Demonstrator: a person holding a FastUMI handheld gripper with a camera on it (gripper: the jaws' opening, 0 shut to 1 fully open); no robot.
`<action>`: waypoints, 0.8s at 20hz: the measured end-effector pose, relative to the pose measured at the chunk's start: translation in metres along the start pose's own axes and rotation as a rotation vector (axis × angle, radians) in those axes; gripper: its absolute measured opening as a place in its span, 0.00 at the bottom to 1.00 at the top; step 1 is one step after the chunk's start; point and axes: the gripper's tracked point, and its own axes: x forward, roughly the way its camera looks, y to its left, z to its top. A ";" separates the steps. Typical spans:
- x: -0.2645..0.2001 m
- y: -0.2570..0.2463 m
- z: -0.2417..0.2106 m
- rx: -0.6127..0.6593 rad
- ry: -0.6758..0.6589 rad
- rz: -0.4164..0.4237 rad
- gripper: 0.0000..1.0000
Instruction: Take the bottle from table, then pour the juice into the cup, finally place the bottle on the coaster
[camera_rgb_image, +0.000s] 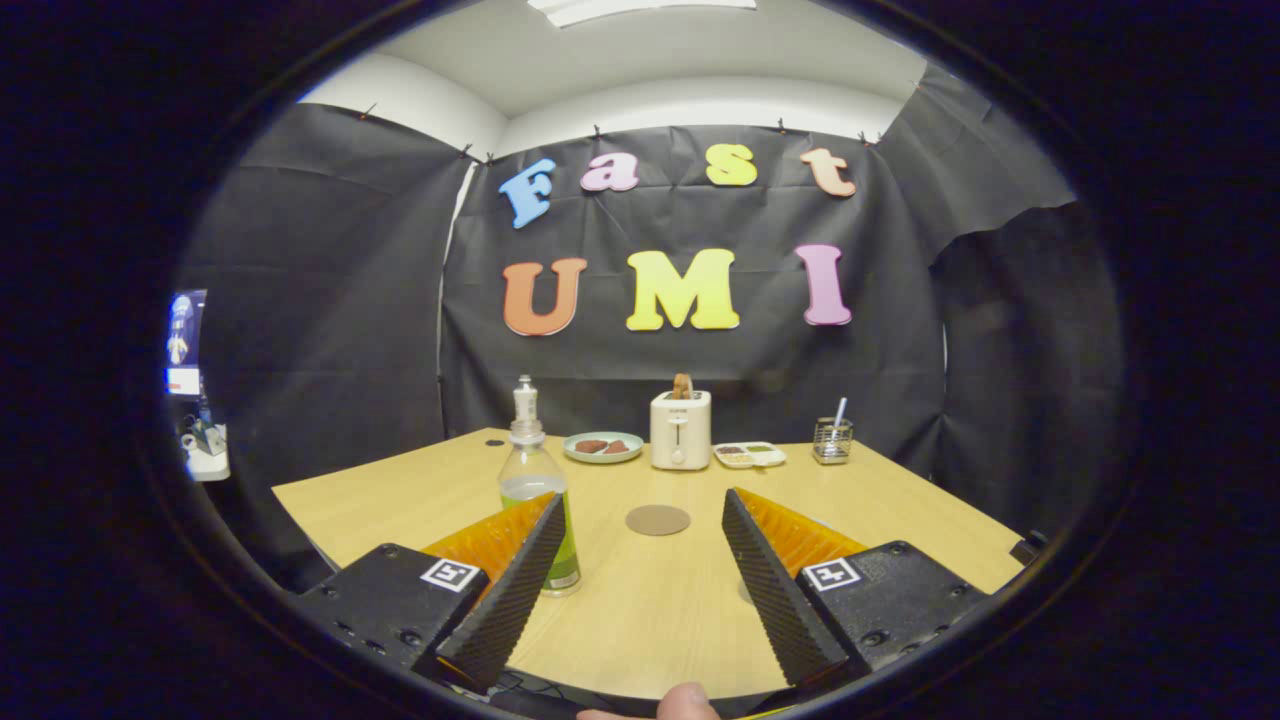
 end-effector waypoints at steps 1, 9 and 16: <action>0.004 0.008 -0.003 -0.006 0.002 0.011 1.00; 0.050 0.066 -0.027 -0.035 0.047 0.077 1.00; 0.096 0.074 -0.061 -0.005 0.178 0.042 1.00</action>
